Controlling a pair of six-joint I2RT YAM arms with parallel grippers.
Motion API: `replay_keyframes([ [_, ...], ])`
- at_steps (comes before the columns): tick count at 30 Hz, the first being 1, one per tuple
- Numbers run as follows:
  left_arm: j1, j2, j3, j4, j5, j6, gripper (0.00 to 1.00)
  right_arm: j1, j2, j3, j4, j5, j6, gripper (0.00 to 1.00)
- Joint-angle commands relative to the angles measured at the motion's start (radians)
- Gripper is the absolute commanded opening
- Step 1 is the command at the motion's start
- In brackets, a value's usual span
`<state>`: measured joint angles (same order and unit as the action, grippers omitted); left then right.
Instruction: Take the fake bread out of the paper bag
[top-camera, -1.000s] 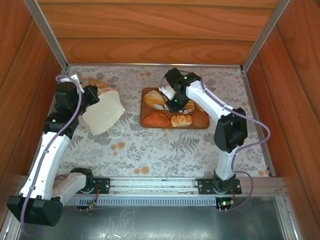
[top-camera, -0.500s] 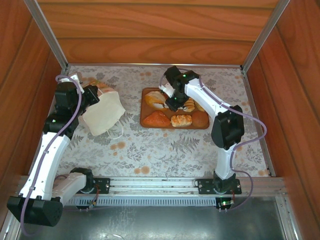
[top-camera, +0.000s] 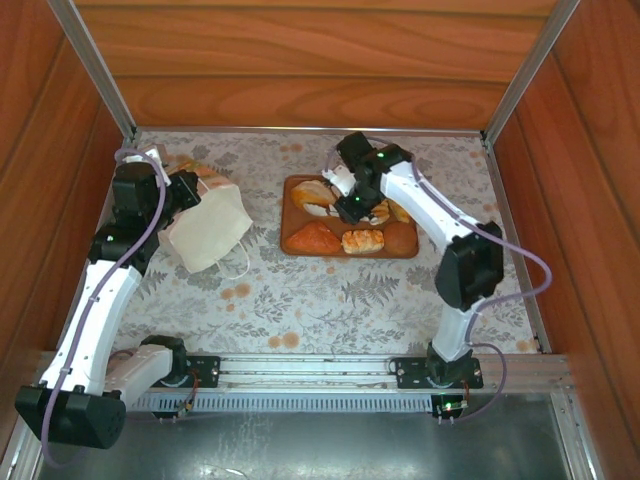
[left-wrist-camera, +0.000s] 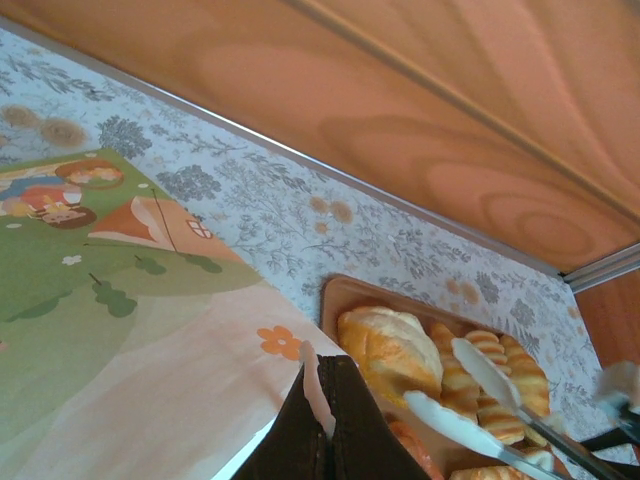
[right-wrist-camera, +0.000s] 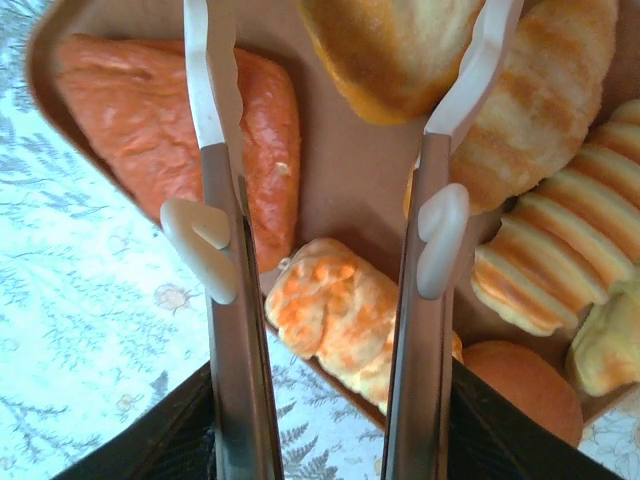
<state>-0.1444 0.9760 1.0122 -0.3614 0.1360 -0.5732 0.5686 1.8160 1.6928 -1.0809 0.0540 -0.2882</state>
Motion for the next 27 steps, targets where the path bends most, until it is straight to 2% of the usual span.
replay_keyframes([
  [1, -0.001, 0.006, 0.017, 0.011, 0.011, 0.010, 0.00, -0.012, -0.141, -0.058, 0.070, -0.007, 0.055, 0.50],
  [5, 0.000, 0.015, 0.023, 0.013, 0.026, 0.011, 0.00, -0.084, -0.289, -0.192, 0.202, 0.074, 0.143, 0.45],
  [11, -0.001, 0.020, 0.026, 0.015, 0.044, 0.013, 0.00, -0.331, -0.403, -0.362, 0.305, 0.072, 0.306, 0.42],
  [16, -0.001, 0.020, 0.022, 0.016, 0.052, 0.013, 0.00, -0.562, -0.367, -0.447, 0.321, -0.047, 0.411, 0.43],
  [19, -0.001, 0.015, 0.018, 0.016, 0.055, 0.011, 0.00, -0.642, -0.316, -0.481, 0.343, -0.078, 0.449, 0.44],
  [22, 0.000, 0.010, 0.016, 0.016, 0.057, 0.015, 0.00, -0.694, -0.261, -0.495, 0.362, -0.101, 0.467, 0.45],
  [27, 0.001, 0.003, 0.014, 0.016, 0.057, 0.016, 0.00, -0.716, -0.164, -0.472, 0.357, -0.095, 0.448, 0.47],
])
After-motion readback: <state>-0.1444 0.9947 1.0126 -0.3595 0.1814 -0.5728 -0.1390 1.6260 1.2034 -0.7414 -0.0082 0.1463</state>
